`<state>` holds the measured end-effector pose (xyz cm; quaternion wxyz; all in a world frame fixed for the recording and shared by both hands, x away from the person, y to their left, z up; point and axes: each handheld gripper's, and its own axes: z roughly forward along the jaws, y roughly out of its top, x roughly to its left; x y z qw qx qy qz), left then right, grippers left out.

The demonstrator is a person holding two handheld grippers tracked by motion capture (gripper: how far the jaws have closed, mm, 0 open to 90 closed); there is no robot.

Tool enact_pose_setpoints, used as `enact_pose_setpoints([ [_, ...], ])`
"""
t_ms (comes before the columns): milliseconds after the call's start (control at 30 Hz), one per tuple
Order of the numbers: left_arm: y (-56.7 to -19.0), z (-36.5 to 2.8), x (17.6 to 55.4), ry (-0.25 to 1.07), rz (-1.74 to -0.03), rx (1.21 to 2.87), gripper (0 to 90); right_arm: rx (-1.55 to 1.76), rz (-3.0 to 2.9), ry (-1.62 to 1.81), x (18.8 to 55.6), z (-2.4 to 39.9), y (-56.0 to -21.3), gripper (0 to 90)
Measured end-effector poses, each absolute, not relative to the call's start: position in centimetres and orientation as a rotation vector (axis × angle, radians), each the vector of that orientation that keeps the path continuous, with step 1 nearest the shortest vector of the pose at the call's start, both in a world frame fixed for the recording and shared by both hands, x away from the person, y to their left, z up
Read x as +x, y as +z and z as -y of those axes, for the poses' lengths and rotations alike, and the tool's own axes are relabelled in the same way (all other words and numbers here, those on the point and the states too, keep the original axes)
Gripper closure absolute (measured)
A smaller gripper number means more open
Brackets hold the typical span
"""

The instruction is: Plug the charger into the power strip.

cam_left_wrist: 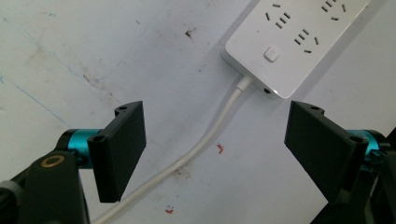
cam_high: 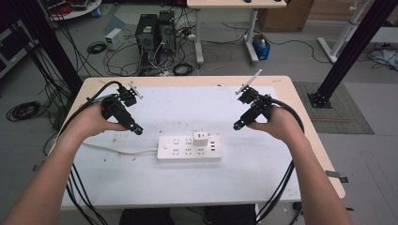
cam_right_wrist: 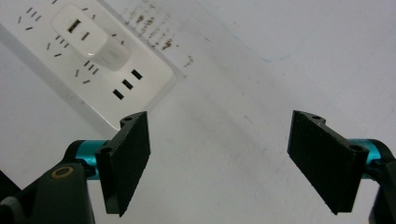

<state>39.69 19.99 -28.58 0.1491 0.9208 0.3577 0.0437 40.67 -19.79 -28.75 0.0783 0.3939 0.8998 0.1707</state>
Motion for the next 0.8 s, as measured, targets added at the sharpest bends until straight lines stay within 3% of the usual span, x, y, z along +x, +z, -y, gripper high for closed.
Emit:
enact_pose_setpoints([
  [367,-28.9,-19.5,39.9,0.142,-1.024,2.650,20.8,1.438,-2.519,0.472,40.6,23.4,-29.0,20.8],
  [800,-28.7,-19.6,39.9,0.153,-1.022,2.657,20.8,1.452,-2.530,0.475,40.9,23.3,-29.2,20.8],
])
